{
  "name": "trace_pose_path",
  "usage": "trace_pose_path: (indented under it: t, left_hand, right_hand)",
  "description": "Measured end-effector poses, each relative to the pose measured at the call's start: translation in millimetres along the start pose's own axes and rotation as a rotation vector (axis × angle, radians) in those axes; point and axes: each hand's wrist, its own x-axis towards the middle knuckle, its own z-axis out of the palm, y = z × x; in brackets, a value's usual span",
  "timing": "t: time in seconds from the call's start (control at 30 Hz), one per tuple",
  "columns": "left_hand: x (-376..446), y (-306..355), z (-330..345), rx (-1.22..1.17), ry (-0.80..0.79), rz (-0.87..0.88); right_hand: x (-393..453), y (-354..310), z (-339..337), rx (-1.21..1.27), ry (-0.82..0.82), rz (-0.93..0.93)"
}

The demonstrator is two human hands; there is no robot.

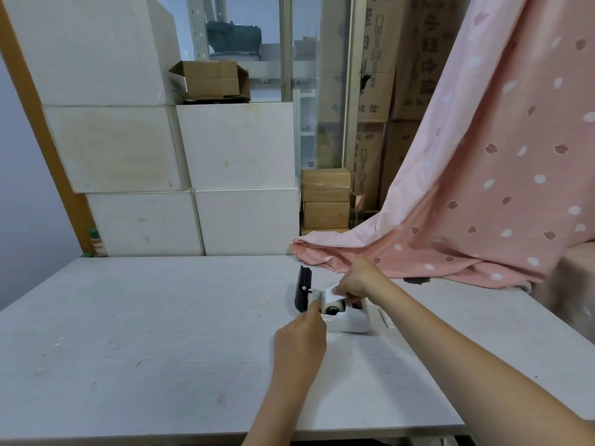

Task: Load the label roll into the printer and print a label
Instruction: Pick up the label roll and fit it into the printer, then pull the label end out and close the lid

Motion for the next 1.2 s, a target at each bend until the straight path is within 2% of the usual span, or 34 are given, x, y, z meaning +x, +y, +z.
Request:
trace_pose_path:
  t: [0.07, 0.13, 0.3, 0.47, 0.93, 1.2]
  left_hand:
    - [0.3, -0.6, -6.9, -0.148, 0.192, -0.112]
    - [2.5, -1.8, -13.0, -0.256, 0.262, -0.206]
    - [4.7, 0.0, -10.6, -0.258, 0.093, -0.219]
    - [3.5, -2.8, -9.6, -0.292, 0.032, -0.201]
    - [2.2, -2.4, -9.0, -0.282, -0.019, -0.170]
    - [1.4, -0.5, -9.7, -0.262, -0.027, -0.153]
  right_hand:
    - [2.7, 4.2, -0.5, 0.145, 0.010, 0.056]
    - [4.8, 8.0, 1.2, 0.276, -0.003, 0.089]
    - [9.2, 16.6, 4.8, 0.478, -0.047, 0.119]
    - [8.7, 30.3, -0.9, 0.579, -0.053, 0.165]
    - [0.7, 66.0, -17.8, 0.628, -0.005, 0.240]
    - [-8.0, 76.9, -27.8, 0.603, -0.037, 0.276]
